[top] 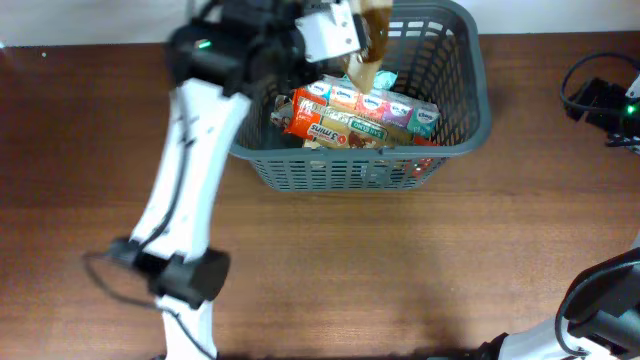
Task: Pack container
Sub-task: 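Drop the Pantree pastry bag into the basket with the left gripper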
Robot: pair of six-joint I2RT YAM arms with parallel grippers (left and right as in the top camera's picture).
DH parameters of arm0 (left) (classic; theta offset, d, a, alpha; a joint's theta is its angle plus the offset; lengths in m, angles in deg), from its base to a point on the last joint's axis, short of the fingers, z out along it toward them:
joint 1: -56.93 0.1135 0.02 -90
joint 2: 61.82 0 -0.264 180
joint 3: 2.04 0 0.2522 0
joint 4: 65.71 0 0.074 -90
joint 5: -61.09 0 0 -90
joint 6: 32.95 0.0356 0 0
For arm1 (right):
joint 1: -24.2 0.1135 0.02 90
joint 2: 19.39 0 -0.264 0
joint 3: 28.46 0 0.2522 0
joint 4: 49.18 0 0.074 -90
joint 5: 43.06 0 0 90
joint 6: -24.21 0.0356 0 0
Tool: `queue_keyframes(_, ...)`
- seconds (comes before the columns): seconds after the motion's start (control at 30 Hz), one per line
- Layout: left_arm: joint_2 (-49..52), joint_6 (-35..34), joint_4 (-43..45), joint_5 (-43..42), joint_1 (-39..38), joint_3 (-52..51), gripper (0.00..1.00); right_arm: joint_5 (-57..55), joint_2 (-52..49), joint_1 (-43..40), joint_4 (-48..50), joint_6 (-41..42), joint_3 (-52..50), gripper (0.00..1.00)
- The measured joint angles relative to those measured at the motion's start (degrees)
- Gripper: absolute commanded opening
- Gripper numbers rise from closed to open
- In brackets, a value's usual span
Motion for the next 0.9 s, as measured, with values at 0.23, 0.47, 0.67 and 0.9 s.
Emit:
queue_keyframes(0.23, 12.0, 0.2, 0.0, 1.0, -1.8, -0.5, 0.65, 0.0, 0.0, 0.0, 0.0, 0.0, 0.0, 0.99)
queue_keyframes(0.47, 12.9, -5.4, -0.1, 4.6, -2.2, 1.5, 0.99, 0.0, 0.0, 0.0, 0.0, 0.0, 0.0, 0.99)
queue_keyframes(0.67, 10.3, -17.0, -2.5, 20.8, -2.0, 13.2, 0.99, 0.0, 0.0, 0.0, 0.0, 0.0, 0.0, 0.99)
queue_keyframes(0.9, -4.9, -22.2, -6.6, 35.1, 5.2, 19.6, 0.99, 0.0, 0.0, 0.0, 0.0, 0.0, 0.0, 0.99)
